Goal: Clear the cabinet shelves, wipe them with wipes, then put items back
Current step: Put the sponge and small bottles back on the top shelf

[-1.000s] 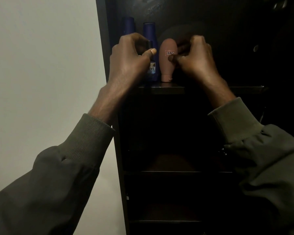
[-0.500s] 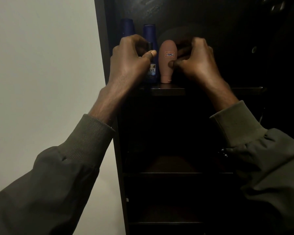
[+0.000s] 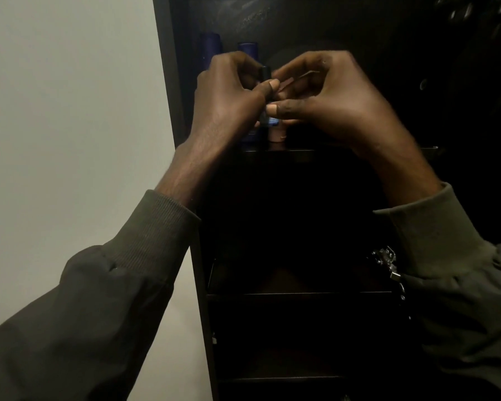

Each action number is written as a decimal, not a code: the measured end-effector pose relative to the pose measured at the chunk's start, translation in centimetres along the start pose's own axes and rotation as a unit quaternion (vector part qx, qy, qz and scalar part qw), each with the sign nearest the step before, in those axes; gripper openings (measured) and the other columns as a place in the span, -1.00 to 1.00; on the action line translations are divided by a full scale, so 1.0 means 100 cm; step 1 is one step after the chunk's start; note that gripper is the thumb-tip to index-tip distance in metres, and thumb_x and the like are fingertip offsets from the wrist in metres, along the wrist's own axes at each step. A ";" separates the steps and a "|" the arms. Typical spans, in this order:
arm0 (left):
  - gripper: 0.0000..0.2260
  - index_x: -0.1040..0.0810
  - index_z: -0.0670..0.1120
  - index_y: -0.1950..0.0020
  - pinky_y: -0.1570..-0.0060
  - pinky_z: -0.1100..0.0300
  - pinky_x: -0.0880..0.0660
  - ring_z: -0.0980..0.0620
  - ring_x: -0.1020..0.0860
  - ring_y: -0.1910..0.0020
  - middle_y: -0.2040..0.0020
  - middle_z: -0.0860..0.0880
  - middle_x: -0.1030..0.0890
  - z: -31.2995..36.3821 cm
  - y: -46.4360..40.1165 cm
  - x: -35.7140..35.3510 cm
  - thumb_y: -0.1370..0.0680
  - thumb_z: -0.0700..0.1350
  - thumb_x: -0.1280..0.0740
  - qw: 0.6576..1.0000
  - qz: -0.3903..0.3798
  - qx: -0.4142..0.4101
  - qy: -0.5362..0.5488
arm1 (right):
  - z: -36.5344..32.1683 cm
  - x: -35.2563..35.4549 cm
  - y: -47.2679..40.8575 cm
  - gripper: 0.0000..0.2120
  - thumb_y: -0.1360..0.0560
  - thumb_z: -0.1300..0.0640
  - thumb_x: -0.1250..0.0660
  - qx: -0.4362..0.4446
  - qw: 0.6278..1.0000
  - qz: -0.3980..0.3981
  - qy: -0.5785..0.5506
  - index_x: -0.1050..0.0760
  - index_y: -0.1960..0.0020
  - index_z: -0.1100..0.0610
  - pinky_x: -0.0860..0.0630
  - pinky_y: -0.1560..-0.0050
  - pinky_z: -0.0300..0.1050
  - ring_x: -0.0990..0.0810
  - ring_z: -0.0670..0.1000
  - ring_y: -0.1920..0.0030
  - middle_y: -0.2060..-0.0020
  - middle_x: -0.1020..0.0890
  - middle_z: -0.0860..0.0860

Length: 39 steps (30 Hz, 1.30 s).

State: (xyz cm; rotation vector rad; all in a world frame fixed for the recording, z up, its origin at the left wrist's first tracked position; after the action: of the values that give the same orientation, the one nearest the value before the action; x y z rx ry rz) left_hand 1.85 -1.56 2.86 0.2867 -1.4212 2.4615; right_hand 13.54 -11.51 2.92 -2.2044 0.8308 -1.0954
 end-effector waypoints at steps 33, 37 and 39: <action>-0.82 -0.65 -0.09 -0.02 0.24 0.19 -0.65 0.12 -0.68 0.30 0.17 0.01 -0.71 -0.005 0.011 -0.012 -0.52 -0.01 -0.44 0.999 -0.031 0.009 0.040 | 0.073 0.012 -0.013 -0.47 -0.24 0.00 -0.62 -0.181 0.972 0.080 0.129 -0.49 -0.13 0.00 -0.56 0.09 -0.16 -0.59 -0.07 0.01 0.02 -0.60 -0.05; -0.83 -0.65 -0.09 -0.02 0.24 0.22 -0.64 0.13 -0.68 0.30 0.18 0.01 -0.71 -0.006 0.010 -0.013 -0.52 -0.02 -0.44 0.999 -0.030 0.011 0.042 | 0.073 0.014 -0.012 -0.41 -0.22 -0.02 -0.62 -0.172 0.972 0.085 0.134 -0.49 -0.18 0.00 -0.55 0.14 -0.19 -0.60 -0.08 0.03 0.02 -0.61 -0.06; -0.84 -0.65 -0.08 -0.03 0.25 0.23 -0.64 0.15 -0.68 0.30 0.18 0.02 -0.70 -0.007 0.011 -0.014 -0.52 -0.02 -0.44 0.999 -0.034 0.011 0.037 | 0.074 0.015 -0.011 -0.41 -0.21 -0.02 -0.63 -0.172 0.972 0.089 0.134 -0.49 -0.18 -0.01 -0.57 0.12 -0.17 -0.60 -0.09 0.03 0.03 -0.61 -0.06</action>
State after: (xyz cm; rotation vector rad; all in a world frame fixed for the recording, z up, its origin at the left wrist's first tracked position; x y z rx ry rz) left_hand 2.77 -1.68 1.25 0.2432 -1.3324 2.4096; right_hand 20.69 -10.52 0.56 -2.2233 1.3990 -1.2523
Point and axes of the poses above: each hand's wrist, its own y-axis away from the middle knuckle, its own x-axis out of the back of the hand, z = x × y, the point moved 6 cm from there along -y, towards the middle knuckle
